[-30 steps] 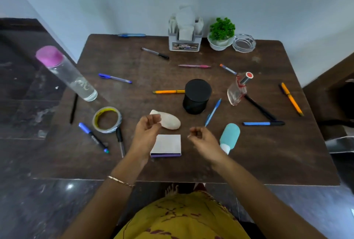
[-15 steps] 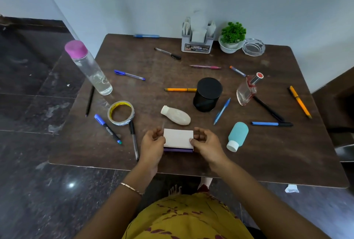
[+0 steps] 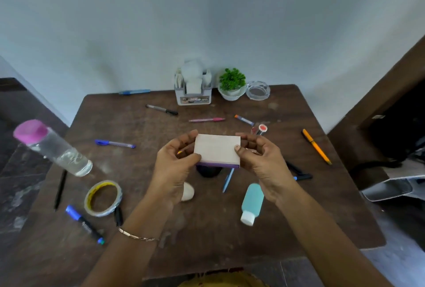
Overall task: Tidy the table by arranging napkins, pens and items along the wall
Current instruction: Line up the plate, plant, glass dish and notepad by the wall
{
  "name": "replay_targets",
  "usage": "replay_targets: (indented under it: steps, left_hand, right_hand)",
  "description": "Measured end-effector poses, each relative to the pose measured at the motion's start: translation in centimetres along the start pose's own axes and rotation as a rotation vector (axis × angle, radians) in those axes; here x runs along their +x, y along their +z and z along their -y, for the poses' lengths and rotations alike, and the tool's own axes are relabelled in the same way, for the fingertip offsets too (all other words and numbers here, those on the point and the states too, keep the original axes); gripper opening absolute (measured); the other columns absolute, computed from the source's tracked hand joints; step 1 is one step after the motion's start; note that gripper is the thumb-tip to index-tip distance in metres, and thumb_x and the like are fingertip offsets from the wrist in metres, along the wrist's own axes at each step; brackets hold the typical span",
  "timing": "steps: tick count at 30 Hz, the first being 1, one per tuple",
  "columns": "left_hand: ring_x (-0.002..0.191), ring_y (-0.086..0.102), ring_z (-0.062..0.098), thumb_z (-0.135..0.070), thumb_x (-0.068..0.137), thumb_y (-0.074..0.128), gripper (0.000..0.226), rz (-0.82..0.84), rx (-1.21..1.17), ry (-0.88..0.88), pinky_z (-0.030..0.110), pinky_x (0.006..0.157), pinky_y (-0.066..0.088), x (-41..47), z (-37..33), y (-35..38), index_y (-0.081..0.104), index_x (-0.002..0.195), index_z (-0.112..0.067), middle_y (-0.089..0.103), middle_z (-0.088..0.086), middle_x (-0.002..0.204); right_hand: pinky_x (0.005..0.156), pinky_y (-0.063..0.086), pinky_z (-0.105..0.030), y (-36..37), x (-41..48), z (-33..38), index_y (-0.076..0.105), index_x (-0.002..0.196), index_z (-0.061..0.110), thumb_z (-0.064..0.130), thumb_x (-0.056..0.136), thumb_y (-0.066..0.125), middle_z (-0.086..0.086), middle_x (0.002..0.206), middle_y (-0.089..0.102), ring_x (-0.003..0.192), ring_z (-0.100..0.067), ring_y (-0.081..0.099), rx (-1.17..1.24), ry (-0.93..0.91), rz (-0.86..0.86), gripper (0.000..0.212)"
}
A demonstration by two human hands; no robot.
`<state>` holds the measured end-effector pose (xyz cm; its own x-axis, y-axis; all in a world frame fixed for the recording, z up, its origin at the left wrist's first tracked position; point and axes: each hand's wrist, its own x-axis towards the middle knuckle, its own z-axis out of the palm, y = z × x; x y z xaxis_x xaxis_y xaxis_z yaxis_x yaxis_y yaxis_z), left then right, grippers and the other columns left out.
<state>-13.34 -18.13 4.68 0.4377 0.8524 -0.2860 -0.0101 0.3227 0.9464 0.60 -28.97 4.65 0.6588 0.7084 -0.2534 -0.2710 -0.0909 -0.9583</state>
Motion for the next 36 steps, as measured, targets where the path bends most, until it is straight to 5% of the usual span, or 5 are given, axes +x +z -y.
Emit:
replay_targets:
  steps: [12,19,24,29,36]
  left_hand:
    - [0.091,0.063,0.018,0.018,0.079,0.057,0.044,0.230,0.039,0.065,0.023,0.064,0.055,13.4,-3.6,15.3,0.066,0.104,-0.017,0.067,0.006,0.106]
    - [0.085,0.056,0.012,0.007,0.083,0.060,0.030,0.282,0.297,-0.007,0.020,0.071,0.046,22.9,0.3,22.5,0.062,0.109,-0.007,0.061,0.003,0.092]
    - [0.096,0.055,0.013,-0.005,0.089,0.061,0.034,0.284,0.536,-0.112,0.020,0.072,0.044,26.4,3.9,22.7,0.056,0.122,-0.006,0.060,0.003,0.109]
    - [0.116,0.058,0.016,-0.015,0.086,0.065,0.037,0.366,0.921,-0.034,0.028,0.100,0.043,28.6,5.9,21.7,0.058,0.122,-0.010,0.062,0.002,0.125]
    - [0.114,0.059,0.017,-0.020,0.086,0.064,0.036,0.422,1.127,0.129,0.025,0.096,0.043,29.7,7.0,22.3,0.062,0.121,-0.012,0.063,0.004,0.124]
  right_hand:
    - [0.073,0.059,-0.032,-10.5,13.1,7.0,0.067,0.108,0.021,0.011,0.093,0.060,-0.005,0.098,0.074,0.083,-0.017,0.072,-0.136,0.022,0.015,0.020]
    - [0.059,0.057,-0.025,-17.1,23.8,3.6,0.062,0.115,0.008,0.004,0.094,0.057,-0.008,0.096,0.070,0.080,-0.017,0.069,0.019,0.126,-0.249,0.022]
    - [0.079,0.056,-0.036,-19.5,30.1,0.6,0.056,0.123,-0.003,0.005,0.095,0.055,-0.016,0.113,0.063,0.100,-0.027,0.063,-0.058,0.171,-0.447,0.029]
    - [0.084,0.057,-0.041,-19.3,34.4,-1.5,0.057,0.125,0.000,0.007,0.095,0.057,-0.014,0.118,0.063,0.102,-0.028,0.063,-0.127,0.171,-0.539,0.031]
    - [0.097,0.051,-0.044,-18.8,38.3,-3.0,0.053,0.134,0.004,0.015,0.090,0.060,-0.016,0.128,0.059,0.111,-0.030,0.061,-0.301,0.185,-0.574,0.046]
